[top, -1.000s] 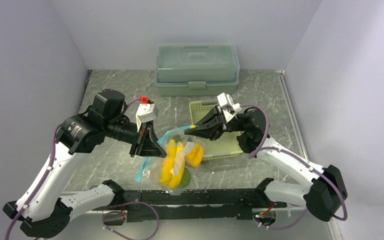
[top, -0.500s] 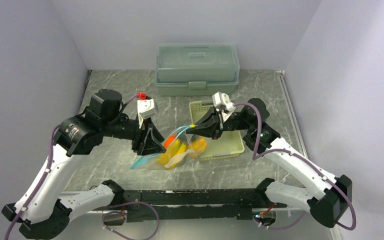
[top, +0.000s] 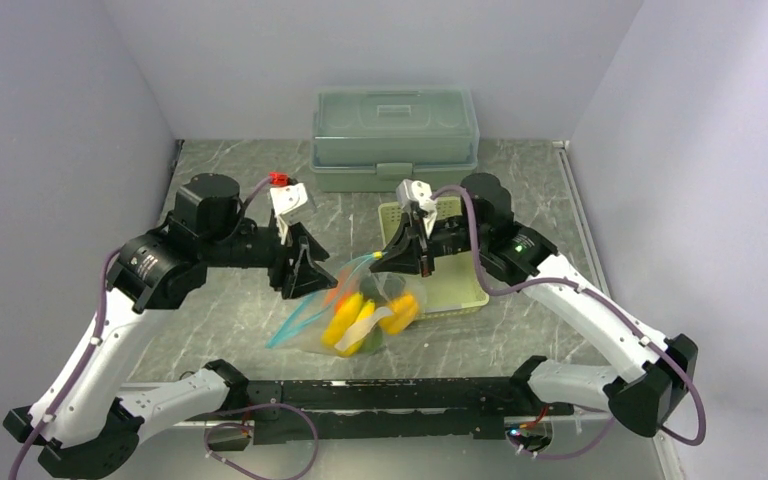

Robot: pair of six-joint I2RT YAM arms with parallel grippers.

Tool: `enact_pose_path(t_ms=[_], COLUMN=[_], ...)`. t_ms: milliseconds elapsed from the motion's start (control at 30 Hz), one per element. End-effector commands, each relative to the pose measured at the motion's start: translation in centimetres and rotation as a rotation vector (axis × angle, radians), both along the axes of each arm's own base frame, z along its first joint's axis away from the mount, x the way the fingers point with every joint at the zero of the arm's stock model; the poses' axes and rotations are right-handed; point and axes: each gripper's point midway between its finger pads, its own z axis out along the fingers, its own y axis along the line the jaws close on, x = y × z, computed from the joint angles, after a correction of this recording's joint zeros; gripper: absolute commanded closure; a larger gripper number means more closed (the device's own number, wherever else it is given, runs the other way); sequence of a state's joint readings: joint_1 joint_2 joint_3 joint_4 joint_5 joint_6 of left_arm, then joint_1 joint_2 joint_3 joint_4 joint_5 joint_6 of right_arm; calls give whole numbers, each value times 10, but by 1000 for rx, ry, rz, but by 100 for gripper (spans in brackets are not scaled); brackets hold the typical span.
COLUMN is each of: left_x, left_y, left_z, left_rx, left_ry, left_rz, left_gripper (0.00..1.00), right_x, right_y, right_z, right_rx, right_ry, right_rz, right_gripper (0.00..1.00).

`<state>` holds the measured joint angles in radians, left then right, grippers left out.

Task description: Place the food in the zip-top bag and seal the zipper

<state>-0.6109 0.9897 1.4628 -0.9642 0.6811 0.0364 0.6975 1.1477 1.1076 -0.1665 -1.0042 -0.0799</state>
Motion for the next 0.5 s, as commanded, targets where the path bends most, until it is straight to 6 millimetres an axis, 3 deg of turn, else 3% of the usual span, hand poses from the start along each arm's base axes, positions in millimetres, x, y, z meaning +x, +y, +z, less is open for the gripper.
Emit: enact_pose_path(t_ms=[0, 133, 467], left_x=[7, 5, -1], left_y=[-6, -15, -27], left_z=[18, 19, 11], left_rx=[-67, -99, -125], left_ry=[-56, -16, 21], left_rz=[7, -31, -125], left_gripper=[35, 34, 36], right_x=[-12, -21, -24], right_y=[-1, 4, 20], right_z=[15, 12, -4], right_rx=[-14, -69, -239], right_ry=[-43, 0, 111], right_rz=[51, 83, 80], right_gripper=[100, 100, 100])
